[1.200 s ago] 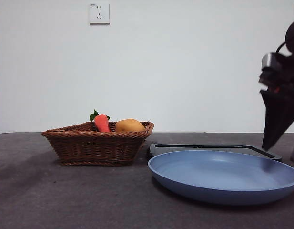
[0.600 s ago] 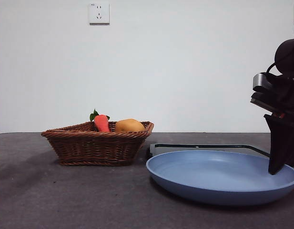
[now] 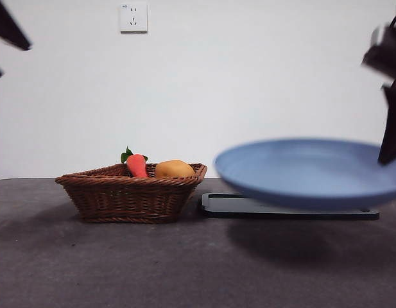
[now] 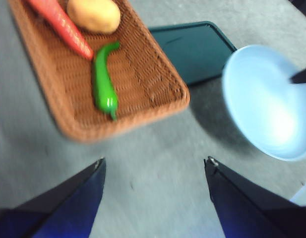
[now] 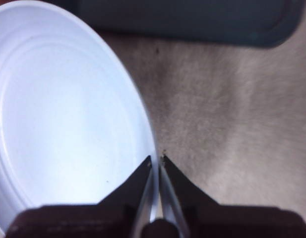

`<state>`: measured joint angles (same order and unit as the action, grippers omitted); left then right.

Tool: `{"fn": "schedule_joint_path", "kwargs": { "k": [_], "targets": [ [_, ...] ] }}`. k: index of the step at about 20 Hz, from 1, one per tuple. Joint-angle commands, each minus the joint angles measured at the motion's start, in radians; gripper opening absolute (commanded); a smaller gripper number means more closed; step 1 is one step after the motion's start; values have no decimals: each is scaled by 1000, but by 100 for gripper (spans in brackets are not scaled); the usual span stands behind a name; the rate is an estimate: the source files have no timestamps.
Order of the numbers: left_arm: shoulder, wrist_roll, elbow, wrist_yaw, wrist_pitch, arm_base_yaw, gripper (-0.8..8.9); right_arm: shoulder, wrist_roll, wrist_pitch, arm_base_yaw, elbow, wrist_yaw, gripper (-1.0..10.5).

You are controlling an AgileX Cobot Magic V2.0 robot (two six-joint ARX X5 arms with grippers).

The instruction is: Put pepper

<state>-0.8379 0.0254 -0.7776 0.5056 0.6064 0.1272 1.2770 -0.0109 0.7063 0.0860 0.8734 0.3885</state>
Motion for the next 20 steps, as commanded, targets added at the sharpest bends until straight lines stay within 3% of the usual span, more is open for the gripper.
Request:
{"fn": "schedule_joint_path", "kwargs": {
  "k": [1,9,15,20],
  "targets": [
    [-121,0,-103,-82,-24,72,350,-80,22,16,-8,16,4,3],
    [-597,17,-447,-343,-59,249,350,-303,89,74,-8,16,3,3],
    [-885,34,-620,-413,-51,277,350,-364,121,90,-8,16,3,3],
    [-1019,57,-642,-478,-60,277,349,-370,127,97,-8,16,3,3]
  ]
}}
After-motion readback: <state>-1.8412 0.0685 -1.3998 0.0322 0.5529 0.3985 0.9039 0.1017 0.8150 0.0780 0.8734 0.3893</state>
